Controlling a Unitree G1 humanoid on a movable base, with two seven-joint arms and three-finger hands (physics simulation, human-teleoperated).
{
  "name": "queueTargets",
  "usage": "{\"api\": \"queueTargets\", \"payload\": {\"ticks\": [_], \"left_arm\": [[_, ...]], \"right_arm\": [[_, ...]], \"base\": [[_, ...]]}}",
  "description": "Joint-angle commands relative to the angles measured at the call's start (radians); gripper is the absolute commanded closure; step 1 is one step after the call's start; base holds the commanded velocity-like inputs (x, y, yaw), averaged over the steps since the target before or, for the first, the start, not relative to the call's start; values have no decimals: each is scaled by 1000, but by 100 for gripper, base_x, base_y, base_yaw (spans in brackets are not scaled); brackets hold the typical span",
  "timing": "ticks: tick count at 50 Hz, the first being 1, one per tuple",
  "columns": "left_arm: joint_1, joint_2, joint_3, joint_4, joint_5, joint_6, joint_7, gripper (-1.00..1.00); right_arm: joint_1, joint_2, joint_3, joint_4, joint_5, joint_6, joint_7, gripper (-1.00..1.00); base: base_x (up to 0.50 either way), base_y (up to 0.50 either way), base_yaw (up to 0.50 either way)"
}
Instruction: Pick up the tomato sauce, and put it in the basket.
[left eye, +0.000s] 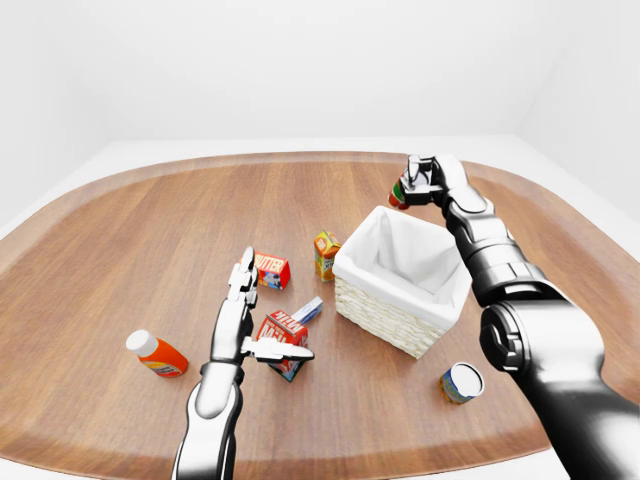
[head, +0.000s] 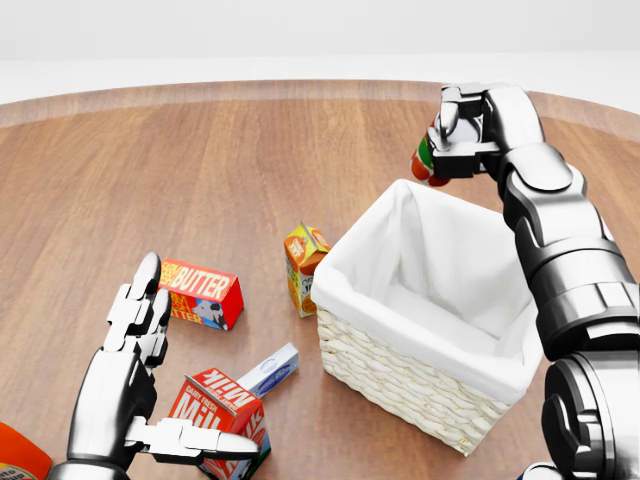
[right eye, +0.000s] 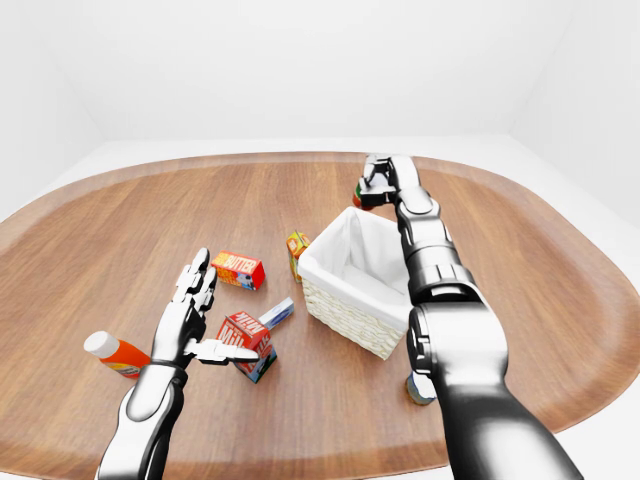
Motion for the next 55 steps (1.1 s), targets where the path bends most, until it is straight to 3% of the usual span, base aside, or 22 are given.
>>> {"api": "queueTargets", "payload": {"ticks": [1,24,55], "left_arm": [[0,0,-1,-3,-1,0,-1,-100],[-1,0,0,9,0,0,-1,-100],[2,0,-2,4,2,0,-1,-100]], "right_arm": [[-41,0,-16,96,-65,-16,-62,100],[11,11,-31,136,-182,-22,-164,100],[79,17,-57,153,-232,-7,-206,100]], "base": [[0,0,0],[0,0,0],[0,0,0]]}}
